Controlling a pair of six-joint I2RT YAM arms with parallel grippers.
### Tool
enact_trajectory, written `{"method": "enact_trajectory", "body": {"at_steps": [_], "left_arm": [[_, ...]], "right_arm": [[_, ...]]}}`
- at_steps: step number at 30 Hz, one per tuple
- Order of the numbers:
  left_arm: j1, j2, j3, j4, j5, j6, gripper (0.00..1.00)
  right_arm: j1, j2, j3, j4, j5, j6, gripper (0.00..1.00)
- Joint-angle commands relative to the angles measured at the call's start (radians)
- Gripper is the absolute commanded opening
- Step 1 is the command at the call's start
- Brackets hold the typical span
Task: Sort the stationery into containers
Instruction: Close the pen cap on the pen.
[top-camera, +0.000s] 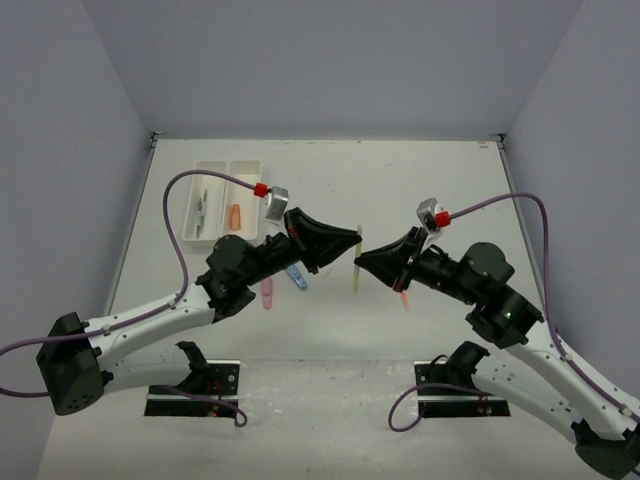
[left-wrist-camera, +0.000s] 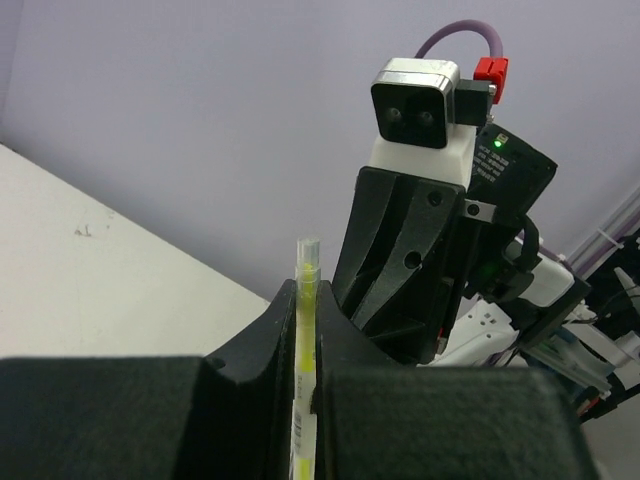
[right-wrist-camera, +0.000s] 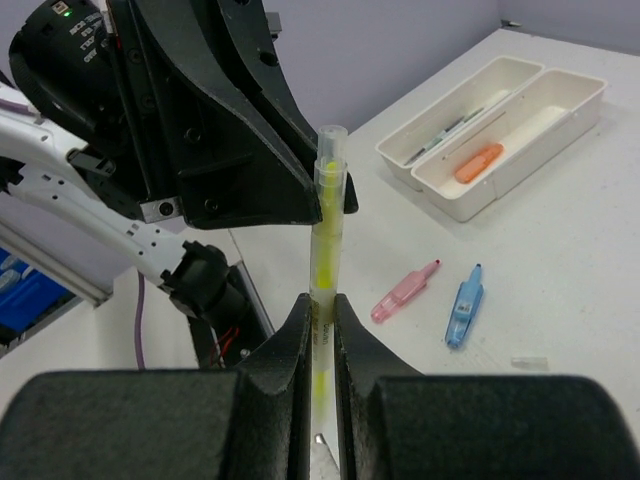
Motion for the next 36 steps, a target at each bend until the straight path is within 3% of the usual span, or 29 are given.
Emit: {"method": "enact_trajectory", "body": {"at_steps": [1, 5, 11, 12, 14, 18, 30, 31, 33, 36], "left_arm": [[-0.006, 0.041, -0.018, -0.140, -0.024, -0.049, 0.00], [-0.006, 0.034, -0.038, -0.114, -0.025, -0.050, 0.00], [-0.006, 0.034, -0.008, -0.201, -0.056, 0.020, 0.01], [-0.006, 0.031, -0.002, -0.206, -0.063, 0.031, 0.11], [-0.006, 0.028, 0.017, -0.228, -0.072, 0.041, 0.16], [-0.006, 0.017, 0.060, -0.252, -0.113, 0.064, 0.00], [-0.006, -0.017, 0.090, -0.255, -0.031, 0.084, 0.00], [-0.006, -0.028, 0.079, -0.245, -0.038, 0.076, 0.00], [-0.006, -0.052, 0.068, -0.216, -0.048, 0.058, 0.00], [-0.006, -0.067, 0.073, -0.210, -0.063, 0.045, 0.00]], "right_arm": [[0.003, 0.023, 0.057, 0.204, 0.023, -0.005, 0.00], [0.002, 0.013, 0.060, 0.203, 0.112, 0.019, 0.00], [0.002, 0.012, 0.083, 0.179, 0.075, -0.021, 0.00], [0.002, 0.022, 0.086, 0.166, 0.029, -0.027, 0.00], [0.002, 0.037, 0.083, 0.158, -0.003, -0.028, 0.00], [0.002, 0.047, 0.052, 0.175, -0.042, -0.011, 0.00], [0.002, 0.056, 0.057, 0.176, -0.072, -0.009, 0.01], [0.003, 0.059, 0.054, 0.180, -0.079, -0.008, 0.07], [0.002, 0.072, 0.049, 0.200, -0.106, 0.002, 0.30], [0.002, 0.100, 0.035, 0.229, -0.135, 0.024, 0.37]]}}
